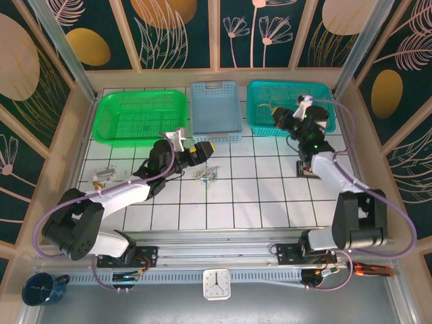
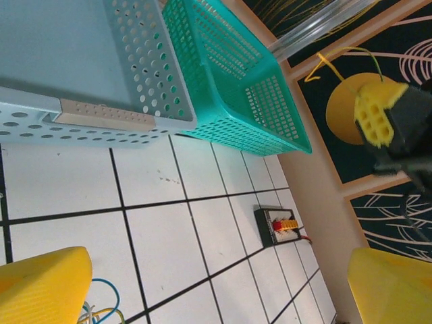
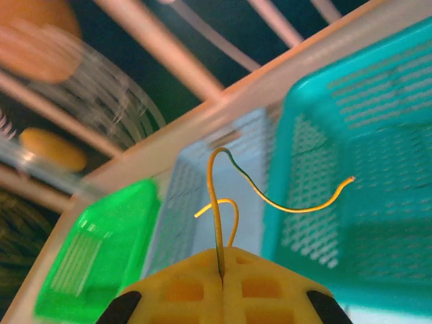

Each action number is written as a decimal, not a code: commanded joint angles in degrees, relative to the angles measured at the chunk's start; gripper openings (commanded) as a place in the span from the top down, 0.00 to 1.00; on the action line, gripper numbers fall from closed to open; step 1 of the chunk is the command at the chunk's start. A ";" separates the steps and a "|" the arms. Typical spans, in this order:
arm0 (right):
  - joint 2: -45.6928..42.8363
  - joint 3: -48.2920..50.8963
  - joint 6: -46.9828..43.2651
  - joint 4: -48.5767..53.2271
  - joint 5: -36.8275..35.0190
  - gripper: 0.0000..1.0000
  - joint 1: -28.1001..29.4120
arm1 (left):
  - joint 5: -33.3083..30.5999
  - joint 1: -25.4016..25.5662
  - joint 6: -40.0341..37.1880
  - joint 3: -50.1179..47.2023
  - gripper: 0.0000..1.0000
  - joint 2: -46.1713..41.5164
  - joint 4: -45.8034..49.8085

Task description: Untangle the cables

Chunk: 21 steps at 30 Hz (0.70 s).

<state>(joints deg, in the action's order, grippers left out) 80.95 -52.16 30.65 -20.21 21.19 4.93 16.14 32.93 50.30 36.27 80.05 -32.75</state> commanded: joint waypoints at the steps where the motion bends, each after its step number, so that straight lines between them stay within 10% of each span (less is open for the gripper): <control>1: 5.42 -5.78 1.10 1.61 -3.44 1.00 -4.25 | -0.88 0.12 -1.72 0.74 0.02 0.59 0.36; 13: 25.17 -25.21 3.10 6.96 -4.22 1.00 -9.59 | -2.43 0.08 -1.53 -0.88 0.01 0.33 0.65; 21: 32.08 -33.39 1.95 9.65 -1.59 0.57 -9.61 | -3.34 0.05 -1.13 -2.32 0.01 -0.32 0.24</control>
<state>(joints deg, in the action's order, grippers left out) 112.97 -83.66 33.10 -11.75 18.41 -4.43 13.82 32.93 49.56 34.87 80.31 -32.29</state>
